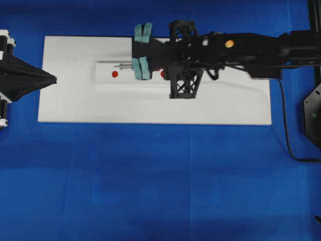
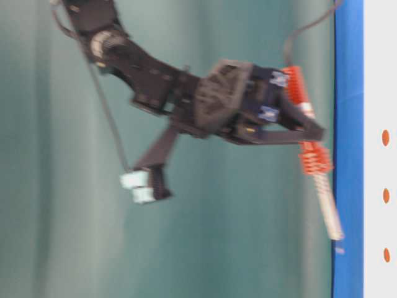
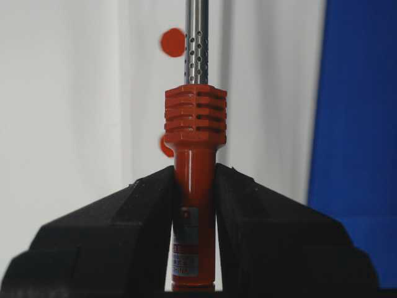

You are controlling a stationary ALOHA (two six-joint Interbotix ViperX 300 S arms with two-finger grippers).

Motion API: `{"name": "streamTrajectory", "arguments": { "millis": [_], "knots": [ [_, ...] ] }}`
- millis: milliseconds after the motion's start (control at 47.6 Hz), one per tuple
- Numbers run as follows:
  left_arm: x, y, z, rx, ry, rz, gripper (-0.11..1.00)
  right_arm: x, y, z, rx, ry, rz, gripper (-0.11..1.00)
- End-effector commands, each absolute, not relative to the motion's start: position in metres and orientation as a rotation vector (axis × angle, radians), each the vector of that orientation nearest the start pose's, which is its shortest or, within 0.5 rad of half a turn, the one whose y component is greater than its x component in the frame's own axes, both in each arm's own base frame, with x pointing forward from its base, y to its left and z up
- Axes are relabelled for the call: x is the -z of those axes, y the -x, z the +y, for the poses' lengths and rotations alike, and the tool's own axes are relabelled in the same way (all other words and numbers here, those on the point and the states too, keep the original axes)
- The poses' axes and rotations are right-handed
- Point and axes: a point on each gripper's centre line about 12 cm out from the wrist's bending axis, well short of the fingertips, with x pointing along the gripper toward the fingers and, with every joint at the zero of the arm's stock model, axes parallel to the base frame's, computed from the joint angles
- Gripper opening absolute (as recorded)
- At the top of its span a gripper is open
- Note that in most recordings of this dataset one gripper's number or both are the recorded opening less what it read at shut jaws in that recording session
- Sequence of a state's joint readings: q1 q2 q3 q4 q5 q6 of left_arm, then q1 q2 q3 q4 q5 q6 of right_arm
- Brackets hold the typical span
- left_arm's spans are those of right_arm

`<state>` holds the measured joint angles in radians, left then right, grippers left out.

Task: Touch the tip of the soldering iron to the mark.
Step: 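Raise the iron and shift it right above the strip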

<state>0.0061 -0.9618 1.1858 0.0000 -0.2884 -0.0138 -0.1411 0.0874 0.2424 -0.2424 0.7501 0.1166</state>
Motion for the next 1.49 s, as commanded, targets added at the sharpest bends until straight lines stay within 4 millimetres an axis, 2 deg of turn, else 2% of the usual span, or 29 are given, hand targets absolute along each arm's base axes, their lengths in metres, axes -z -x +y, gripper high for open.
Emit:
{"name": "streamTrajectory", "arguments": {
  "millis": [0, 84, 210, 820, 1367, 1472],
  "knots": [
    [-0.292, -0.199, 0.002, -0.008, 0.012, -0.075, 0.0, -0.262, -0.415, -0.081, 0.262, 0.075, 1.0, 0.07],
    [-0.292, -0.199, 0.002, -0.008, 0.012, -0.075, 0.0, -0.275, -0.41, -0.081, 0.271, 0.083, 0.984, 0.07],
    [-0.293, -0.199, 0.002, -0.008, 0.012, -0.078, 0.0, -0.284, -0.406, -0.081, 0.276, 0.084, 0.975, 0.07],
    [-0.293, -0.199, 0.002, -0.008, 0.012, -0.077, 0.0, -0.281, -0.4, -0.081, 0.275, 0.093, 1.011, 0.07],
    [-0.292, -0.199, 0.001, -0.007, 0.009, -0.075, 0.0, -0.267, -0.341, -0.072, 0.272, 0.078, 1.061, 0.07],
    [-0.291, -0.199, 0.001, -0.007, 0.009, -0.074, 0.0, -0.266, -0.337, -0.072, 0.273, 0.076, 1.061, 0.07]
  ]
}}
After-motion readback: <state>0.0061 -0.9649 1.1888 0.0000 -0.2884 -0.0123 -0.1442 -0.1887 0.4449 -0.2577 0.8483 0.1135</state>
